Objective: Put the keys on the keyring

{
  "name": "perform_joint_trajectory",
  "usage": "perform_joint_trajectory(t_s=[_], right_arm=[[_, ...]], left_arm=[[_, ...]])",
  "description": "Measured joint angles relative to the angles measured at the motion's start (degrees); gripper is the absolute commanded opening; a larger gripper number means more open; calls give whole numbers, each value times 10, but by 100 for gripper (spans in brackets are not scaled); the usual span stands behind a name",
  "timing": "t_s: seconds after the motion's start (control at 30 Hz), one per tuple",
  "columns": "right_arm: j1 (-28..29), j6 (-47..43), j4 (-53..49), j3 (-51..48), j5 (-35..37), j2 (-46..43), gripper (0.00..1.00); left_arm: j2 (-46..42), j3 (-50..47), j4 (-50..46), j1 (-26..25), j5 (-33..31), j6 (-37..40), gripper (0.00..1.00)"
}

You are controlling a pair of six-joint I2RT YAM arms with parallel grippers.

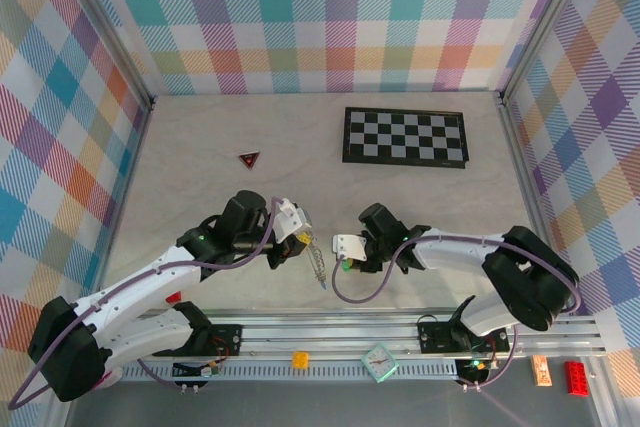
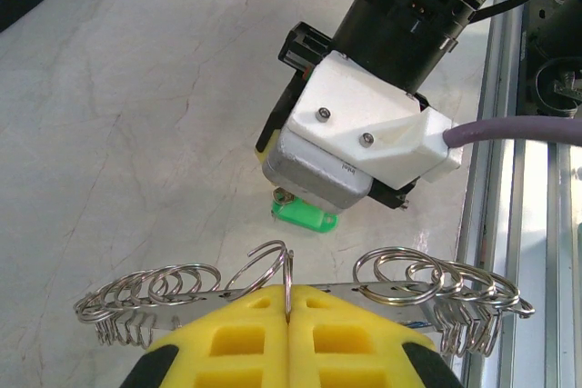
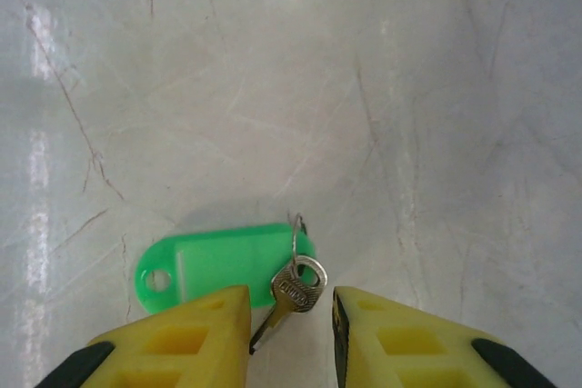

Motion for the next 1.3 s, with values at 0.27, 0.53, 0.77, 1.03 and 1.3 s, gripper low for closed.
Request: perform_joint_trajectory(t_s=[0.27,0.53,0.77,1.03,1.3], right_arm=[[0,-16,-10,20,-7,3,24],[0,-25,-33,47,-21,23,23],[0,-33,-52,54,-24,39,18],[0,-33,-56,63,-24,47,13],[0,-32,-57,69,-24,50,0]], left_arm=[[0,0,0,0,-2,0,0],[0,0,0,0,-2,0,0],[0,0,0,0,-2,0,0],[0,0,0,0,-2,0,0],[0,0,0,0,-2,0,0]])
